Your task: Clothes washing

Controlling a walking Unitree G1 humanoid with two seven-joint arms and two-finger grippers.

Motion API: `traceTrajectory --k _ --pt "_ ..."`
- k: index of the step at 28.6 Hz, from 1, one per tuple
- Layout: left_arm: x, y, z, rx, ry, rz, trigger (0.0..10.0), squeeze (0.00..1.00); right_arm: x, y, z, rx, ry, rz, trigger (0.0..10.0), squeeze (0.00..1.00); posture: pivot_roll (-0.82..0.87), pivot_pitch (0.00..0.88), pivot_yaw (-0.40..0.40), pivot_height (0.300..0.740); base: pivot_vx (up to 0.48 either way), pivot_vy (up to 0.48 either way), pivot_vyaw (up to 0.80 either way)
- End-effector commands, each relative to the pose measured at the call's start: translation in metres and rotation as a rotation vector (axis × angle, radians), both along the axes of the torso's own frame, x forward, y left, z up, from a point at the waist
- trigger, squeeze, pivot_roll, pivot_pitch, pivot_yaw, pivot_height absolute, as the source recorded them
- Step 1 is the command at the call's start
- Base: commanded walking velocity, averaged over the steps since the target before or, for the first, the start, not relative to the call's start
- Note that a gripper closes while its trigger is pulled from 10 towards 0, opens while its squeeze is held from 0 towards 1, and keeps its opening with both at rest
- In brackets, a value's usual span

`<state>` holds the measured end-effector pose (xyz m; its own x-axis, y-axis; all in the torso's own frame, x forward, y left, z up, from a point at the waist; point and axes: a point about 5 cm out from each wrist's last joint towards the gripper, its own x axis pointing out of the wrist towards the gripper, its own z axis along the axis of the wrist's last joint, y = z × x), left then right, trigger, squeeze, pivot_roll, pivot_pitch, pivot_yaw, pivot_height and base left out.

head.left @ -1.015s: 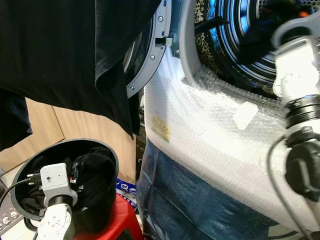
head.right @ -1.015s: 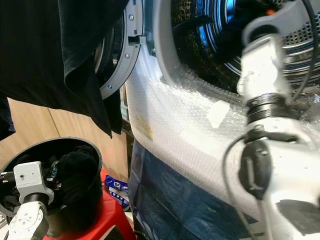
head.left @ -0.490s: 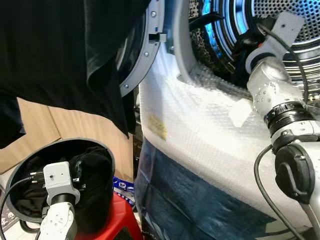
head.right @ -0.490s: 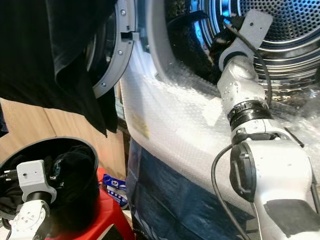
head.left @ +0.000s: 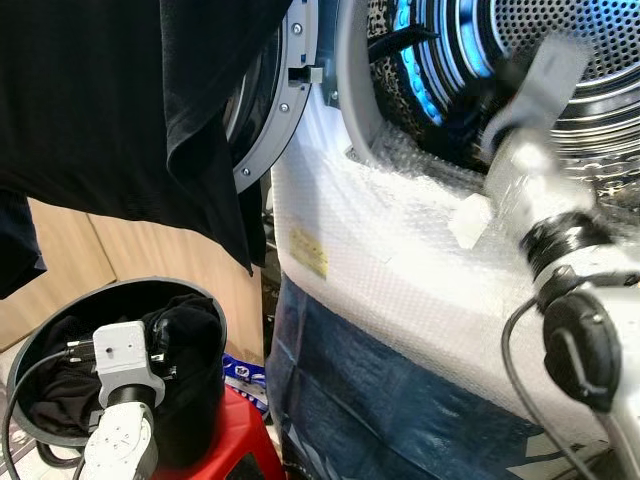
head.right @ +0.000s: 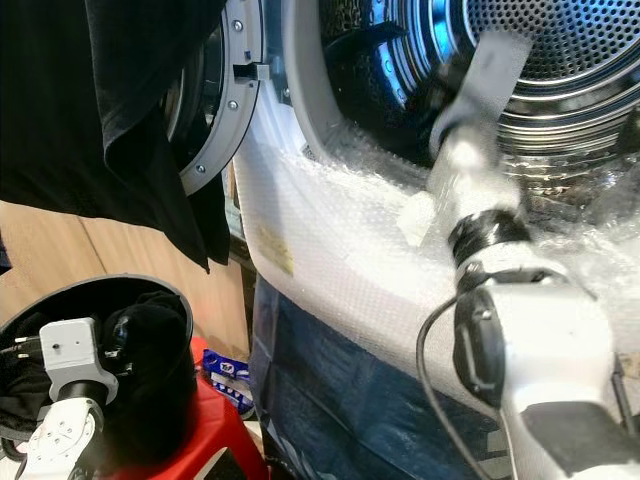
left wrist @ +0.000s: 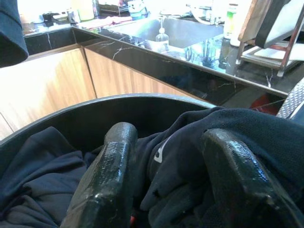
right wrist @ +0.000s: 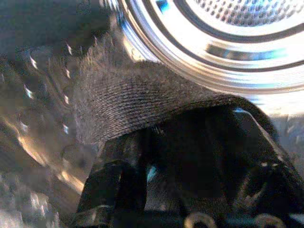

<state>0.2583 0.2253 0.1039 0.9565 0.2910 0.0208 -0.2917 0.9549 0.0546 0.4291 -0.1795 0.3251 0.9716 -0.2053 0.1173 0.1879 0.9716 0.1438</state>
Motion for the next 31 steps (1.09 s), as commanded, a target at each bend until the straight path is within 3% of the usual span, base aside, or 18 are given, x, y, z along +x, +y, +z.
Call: traceTrajectory --k 1,2,4,5,9,13,18,21,22,25,27,28,31 --pt "0.002 -0.004 0.003 0.006 0.000 -0.018 10.0 0.00 -0.010 -0.009 0.056 0.013 -0.224 -0.052 10.0 1.00 0.08 0.000 -0.045 0.740 0.000 0.000 0.00" --pt "0.002 -0.003 0.003 0.005 -0.002 -0.017 10.0 0.00 -0.016 -0.014 0.076 0.005 -0.333 -0.087 10.0 1.00 0.08 0.000 -0.045 0.740 0.000 0.000 0.00" --pt "0.003 -0.003 0.004 0.004 -0.002 -0.016 10.0 0.00 -0.019 -0.015 0.083 -0.004 -0.365 -0.098 10.0 1.00 0.08 0.000 -0.045 0.740 0.000 0.000 0.00" --pt "0.003 -0.003 0.004 0.004 -0.005 -0.015 10.0 0.00 -0.026 -0.021 0.098 -0.007 -0.441 -0.133 10.0 0.00 0.08 0.000 -0.045 0.740 0.000 0.000 0.00" --pt "0.003 -0.004 0.004 -0.002 -0.009 -0.016 10.0 0.00 -0.027 -0.023 0.101 0.010 -0.461 -0.129 10.0 0.00 0.08 0.000 -0.045 0.740 0.000 0.000 0.00" --pt "0.004 -0.004 0.005 -0.003 -0.009 -0.019 10.0 0.00 -0.021 -0.018 0.084 0.096 -0.417 -0.047 10.0 0.00 0.06 0.000 -0.042 0.740 0.000 0.000 0.00" --pt "0.004 -0.004 0.005 -0.004 -0.010 -0.021 10.0 0.00 -0.021 -0.020 0.082 0.104 -0.422 -0.059 10.0 0.00 0.06 0.000 -0.042 0.740 0.000 0.000 0.00" --pt "0.006 -0.007 0.004 -0.012 -0.006 -0.034 10.0 0.00 -0.028 -0.051 0.073 -0.089 -0.369 -0.378 10.0 0.00 0.05 0.000 -0.037 0.740 0.000 0.000 0.00" --pt "0.006 -0.007 0.004 -0.012 -0.006 -0.034 10.0 0.00 -0.028 -0.051 0.073 -0.089 -0.369 -0.378 10.0 0.00 0.05 0.000 -0.037 0.740 0.000 0.000 0.00" --pt "0.006 -0.007 0.004 -0.011 -0.007 -0.036 10.0 0.00 -0.037 -0.055 0.087 -0.337 -0.445 -0.511 10.0 0.00 0.05 0.000 -0.033 0.740 0.000 0.000 0.00" --pt "0.006 -0.007 0.005 -0.010 -0.007 -0.036 10.0 0.00 -0.041 -0.052 0.094 -0.437 -0.496 -0.552 10.0 0.00 0.05 0.000 -0.033 0.740 0.000 0.000 0.00" --pt "0.006 -0.006 0.005 -0.009 -0.006 -0.037 10.0 0.00 -0.041 -0.045 0.098 -0.551 -0.524 -0.563 10.0 0.00 0.06 0.000 -0.032 0.740 0.000 0.000 0.00" --pt "0.006 -0.006 0.005 -0.008 -0.005 -0.037 10.0 0.00 -0.041 -0.041 0.099 -0.614 -0.537 -0.559 10.0 0.00 0.06 0.000 -0.032 0.740 0.000 0.000 0.00"
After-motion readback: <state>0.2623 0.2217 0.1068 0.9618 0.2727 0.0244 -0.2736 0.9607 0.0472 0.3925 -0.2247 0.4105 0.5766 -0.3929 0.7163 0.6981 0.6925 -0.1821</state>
